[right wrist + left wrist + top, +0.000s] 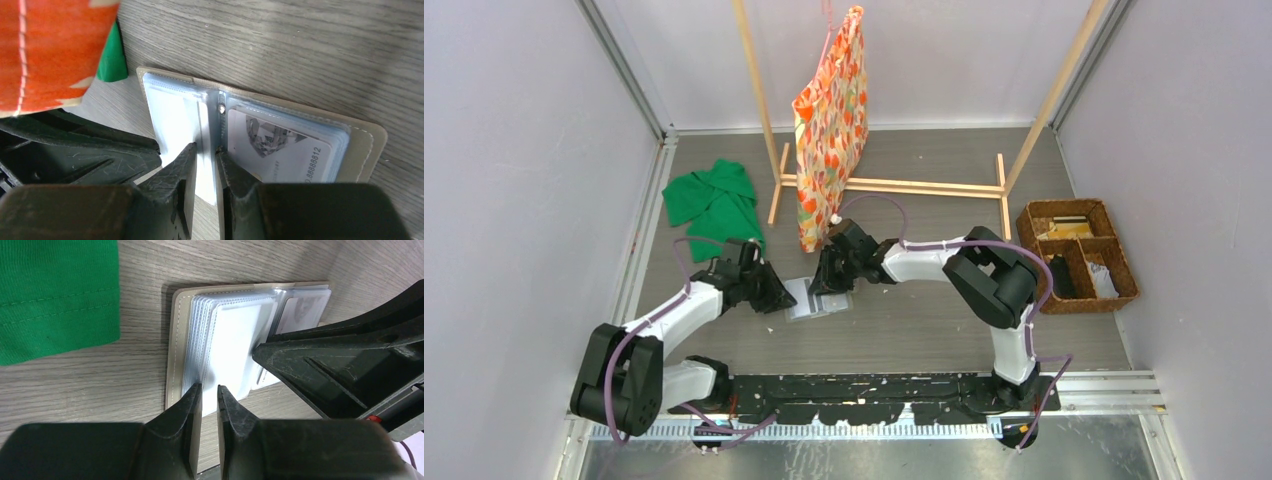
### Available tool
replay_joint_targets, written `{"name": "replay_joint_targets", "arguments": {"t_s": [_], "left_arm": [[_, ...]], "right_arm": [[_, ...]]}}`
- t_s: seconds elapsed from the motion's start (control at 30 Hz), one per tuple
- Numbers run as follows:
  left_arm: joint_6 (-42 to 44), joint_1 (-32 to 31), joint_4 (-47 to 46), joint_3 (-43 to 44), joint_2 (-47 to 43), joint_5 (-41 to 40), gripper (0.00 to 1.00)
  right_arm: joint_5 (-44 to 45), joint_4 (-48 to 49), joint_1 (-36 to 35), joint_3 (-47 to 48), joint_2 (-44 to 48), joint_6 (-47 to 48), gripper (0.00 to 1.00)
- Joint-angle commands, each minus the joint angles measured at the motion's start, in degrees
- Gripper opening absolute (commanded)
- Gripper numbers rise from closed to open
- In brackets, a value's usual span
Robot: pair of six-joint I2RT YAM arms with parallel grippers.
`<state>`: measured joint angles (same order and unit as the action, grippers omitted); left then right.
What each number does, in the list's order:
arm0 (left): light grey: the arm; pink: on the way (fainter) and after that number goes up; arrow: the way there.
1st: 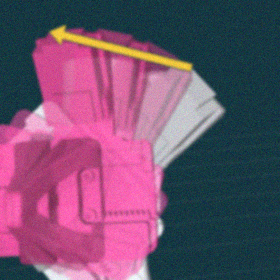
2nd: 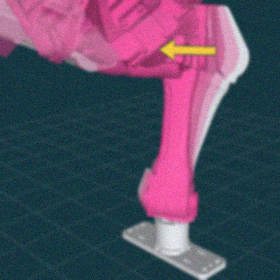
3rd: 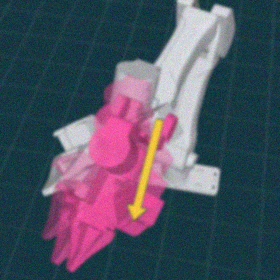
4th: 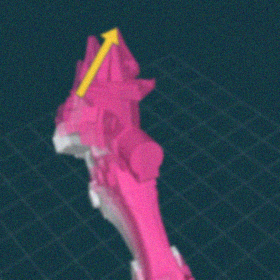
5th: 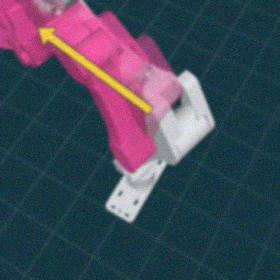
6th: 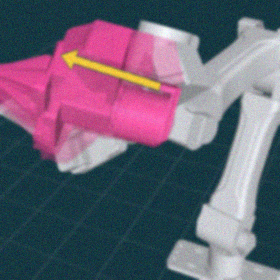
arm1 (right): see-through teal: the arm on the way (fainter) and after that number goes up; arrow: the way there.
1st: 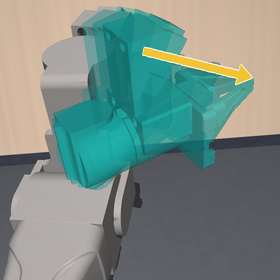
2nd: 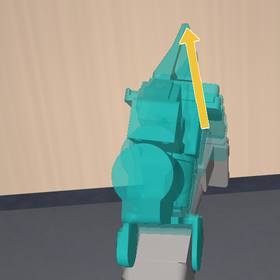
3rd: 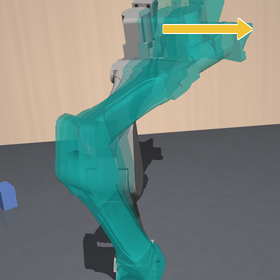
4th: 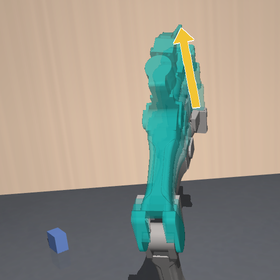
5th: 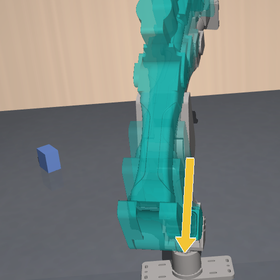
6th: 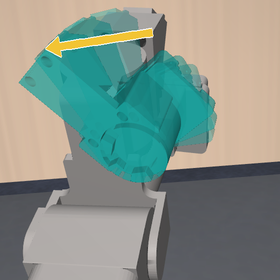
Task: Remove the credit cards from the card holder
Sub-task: Remove the credit card from the card holder.
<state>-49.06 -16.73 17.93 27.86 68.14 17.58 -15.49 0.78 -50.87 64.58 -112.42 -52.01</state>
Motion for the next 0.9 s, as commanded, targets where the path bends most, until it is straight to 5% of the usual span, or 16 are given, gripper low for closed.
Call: {"name": "replay_joint_targets", "arguments": {"t_s": [0.0,0.37,0.87], "left_arm": [[0.61,0.24,-1.88,1.34,0.27,0.62,0.19],[1.19,0.24,-1.88,2.47,1.85,0.84,0.18],[2.03,0.30,0.38,3.63,1.71,-0.58,0.17]], "right_arm": [[-0.84,2.10,-0.28,-0.14,0.22,-0.51,0.25],[1.63,6.07,-0.27,-4.62,3.77,-2.37,0.04],[2.57,7.76,0.76,-8.80,5.37,-3.56,0.06]]}}
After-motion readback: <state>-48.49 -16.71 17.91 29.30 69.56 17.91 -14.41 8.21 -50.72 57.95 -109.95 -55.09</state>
